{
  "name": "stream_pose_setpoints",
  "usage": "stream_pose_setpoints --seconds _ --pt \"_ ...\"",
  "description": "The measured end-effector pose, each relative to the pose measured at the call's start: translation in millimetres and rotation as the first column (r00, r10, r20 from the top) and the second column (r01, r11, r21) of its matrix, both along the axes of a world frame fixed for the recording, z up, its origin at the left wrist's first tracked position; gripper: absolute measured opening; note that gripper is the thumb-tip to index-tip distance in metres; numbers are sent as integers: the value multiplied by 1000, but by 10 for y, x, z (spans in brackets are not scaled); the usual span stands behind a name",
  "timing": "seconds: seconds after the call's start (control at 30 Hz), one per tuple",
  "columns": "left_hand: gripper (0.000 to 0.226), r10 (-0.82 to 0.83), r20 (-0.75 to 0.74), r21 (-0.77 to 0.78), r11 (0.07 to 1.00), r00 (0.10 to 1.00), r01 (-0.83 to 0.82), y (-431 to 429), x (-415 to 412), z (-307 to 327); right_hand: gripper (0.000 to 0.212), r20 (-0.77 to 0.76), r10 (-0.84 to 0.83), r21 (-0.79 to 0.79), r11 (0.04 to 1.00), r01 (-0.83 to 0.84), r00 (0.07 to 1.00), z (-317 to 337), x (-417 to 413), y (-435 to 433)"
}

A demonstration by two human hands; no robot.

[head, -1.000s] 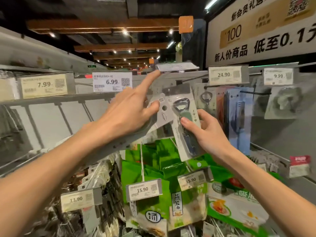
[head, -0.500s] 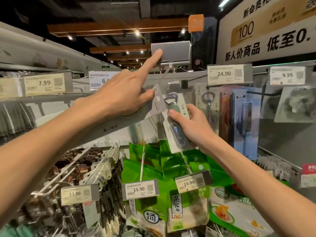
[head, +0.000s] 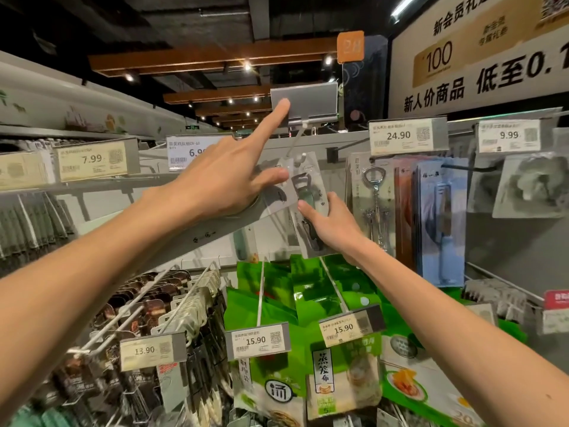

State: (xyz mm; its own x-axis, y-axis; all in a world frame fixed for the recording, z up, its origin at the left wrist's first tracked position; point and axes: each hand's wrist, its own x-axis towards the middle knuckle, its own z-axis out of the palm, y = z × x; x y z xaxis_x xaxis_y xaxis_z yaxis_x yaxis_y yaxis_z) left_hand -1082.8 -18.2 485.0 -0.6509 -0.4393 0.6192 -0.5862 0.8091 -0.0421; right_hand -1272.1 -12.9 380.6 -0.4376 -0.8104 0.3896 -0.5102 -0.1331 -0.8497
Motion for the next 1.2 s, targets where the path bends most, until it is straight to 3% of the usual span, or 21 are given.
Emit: stream_pose_setpoints --seconds 0.1,0.2,0.27,0.37,0.47,0.57,0.8,0.97,1.1,1.2 --pt "81 -35 -53 40 998 998 37 -39 58 -74 62 -42 -78 -34 997 76 996 -60 78 261" --pt "63 -105 -169 126 984 980 127 -98 160 -234 45 -39 -168 -251 956 153 985 -129 241 629" --pt "46 -174 -279 170 959 944 227 -114 209 -368 40 47 -28 -315 948 42 998 -167 413 824" --pt "27 -215 -438 189 927 873 323 -57 249 -568 60 102 295 -258 930 -261 950 -281 732 957" --pt "26 -194 -566 195 913 801 359 -13 299 -770 80 75 379 -227 907 -355 922 -438 961 889" --pt "21 -119 -649 273 886 751 376 -42 394 -981 76 73 385 -252 900 -356 920 -558 1037 778" --pt "41 36 -663 418 847 748 330 -211 645 -1122 68 -21 354 -206 914 -350 935 -609 1019 588" --pt "66 -35 -564 270 937 825 224 -218 720 -842 71 -58 321 -236 916 -326 945 -356 1042 412" --pt "79 -110 -589 137 963 801 233 -204 747 -677 74 -88 291 -268 914 -304 953 -180 1050 298" --pt "83 -114 -571 128 966 813 225 -238 746 -605 73 -120 286 -281 909 -309 951 -113 1078 227"
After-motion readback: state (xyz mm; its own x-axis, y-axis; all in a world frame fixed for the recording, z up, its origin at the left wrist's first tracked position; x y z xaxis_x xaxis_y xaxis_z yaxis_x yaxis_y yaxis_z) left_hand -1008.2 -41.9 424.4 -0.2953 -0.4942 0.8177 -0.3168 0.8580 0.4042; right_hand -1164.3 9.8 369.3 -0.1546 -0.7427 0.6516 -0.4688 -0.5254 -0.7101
